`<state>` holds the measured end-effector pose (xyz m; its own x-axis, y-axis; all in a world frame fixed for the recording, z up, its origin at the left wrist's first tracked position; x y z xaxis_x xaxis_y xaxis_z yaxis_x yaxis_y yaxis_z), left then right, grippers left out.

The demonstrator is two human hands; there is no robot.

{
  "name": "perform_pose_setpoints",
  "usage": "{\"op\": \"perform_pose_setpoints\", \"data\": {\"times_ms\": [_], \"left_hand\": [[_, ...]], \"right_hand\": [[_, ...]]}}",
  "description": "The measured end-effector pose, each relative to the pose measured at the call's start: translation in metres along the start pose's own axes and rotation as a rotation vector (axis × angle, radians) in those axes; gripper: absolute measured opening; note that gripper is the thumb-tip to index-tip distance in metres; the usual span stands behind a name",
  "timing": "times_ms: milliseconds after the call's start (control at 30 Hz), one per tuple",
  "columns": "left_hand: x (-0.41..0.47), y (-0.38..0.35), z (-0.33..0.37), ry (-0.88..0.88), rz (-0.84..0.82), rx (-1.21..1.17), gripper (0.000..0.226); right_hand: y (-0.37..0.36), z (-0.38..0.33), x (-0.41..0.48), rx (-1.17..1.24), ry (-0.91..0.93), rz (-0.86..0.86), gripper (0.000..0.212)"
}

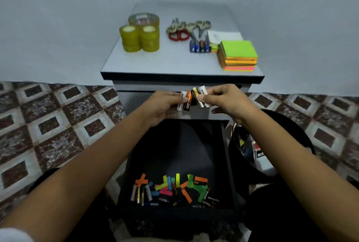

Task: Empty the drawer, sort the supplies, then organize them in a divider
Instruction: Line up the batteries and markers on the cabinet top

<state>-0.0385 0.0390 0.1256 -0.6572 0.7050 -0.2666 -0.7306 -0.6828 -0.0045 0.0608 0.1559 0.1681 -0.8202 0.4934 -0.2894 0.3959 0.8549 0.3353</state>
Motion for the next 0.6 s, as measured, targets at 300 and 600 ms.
{"op": "perform_pose_setpoints", "data": {"times_ms": [300, 600], "left_hand": [[0.024, -0.006, 0.094, -0.125, 0.076, 0.075, 0.010], [0.071, -0.009, 0.113, -0.084, 0.218, 0.190, 0.013]], "right_hand": [[0.051, -0.091, 0.017, -0.180, 0.116, 0.184, 0.012], [0.068, -0.107, 0.076, -0.603, 0.041, 0.331, 0.023]]}}
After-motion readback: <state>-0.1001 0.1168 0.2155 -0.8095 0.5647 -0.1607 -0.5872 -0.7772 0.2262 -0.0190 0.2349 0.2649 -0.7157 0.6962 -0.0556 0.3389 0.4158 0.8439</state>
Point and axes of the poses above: each hand's wrist, its own x-axis towards the middle knuckle, its own y-axis out of the back of the hand, z = x × y, the point moved 8 cm from there along x, towards the middle knuckle, and after that the axes turned 7 degrees about -y, right-handed, at the moved point
